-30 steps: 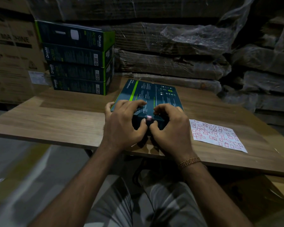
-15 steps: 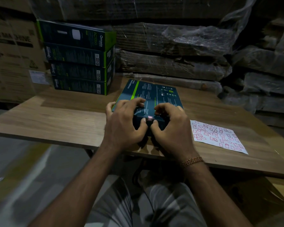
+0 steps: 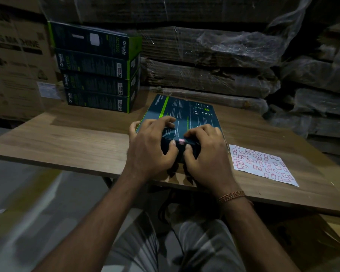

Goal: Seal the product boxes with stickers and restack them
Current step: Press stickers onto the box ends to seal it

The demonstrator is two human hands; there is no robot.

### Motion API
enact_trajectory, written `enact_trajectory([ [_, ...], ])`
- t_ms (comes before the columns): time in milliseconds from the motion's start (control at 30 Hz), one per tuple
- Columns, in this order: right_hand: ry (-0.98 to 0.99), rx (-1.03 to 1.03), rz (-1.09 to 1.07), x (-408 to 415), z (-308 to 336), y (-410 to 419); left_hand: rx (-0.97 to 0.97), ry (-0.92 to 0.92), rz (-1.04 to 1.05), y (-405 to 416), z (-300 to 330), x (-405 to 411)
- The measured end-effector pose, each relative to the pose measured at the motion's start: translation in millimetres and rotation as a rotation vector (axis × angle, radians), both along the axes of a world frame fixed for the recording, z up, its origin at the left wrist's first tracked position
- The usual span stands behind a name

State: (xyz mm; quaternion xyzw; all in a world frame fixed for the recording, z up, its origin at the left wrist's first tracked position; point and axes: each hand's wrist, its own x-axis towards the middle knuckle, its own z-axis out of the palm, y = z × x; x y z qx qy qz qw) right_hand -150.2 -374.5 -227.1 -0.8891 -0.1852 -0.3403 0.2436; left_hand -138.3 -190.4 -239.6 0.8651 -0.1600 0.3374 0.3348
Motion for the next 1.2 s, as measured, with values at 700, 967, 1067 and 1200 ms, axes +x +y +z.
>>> enact_trajectory([
  [700, 0.000, -0.008, 0.010, -3.3, -7.7, -3.5, -0.026, 0.013, -0.017, 0.6, 1.4, -2.6],
  [967, 0.057, -0.263, -0.237, -13.5, -20.8, -5.8, -0.191, -0.098, 0.000, -0.9, -2.3, -0.1],
  [1067, 0.062, -0.330, -0.230, -17.0, -18.2, -10.1, -0.243, 0.009, 0.097, -2.3, -1.5, 1.0],
  [1200, 0.077, -0.373, -0.192, -34.7, -13.8, -22.7, -0.440, 0.142, 0.157, 2.4, -0.4, -8.8],
])
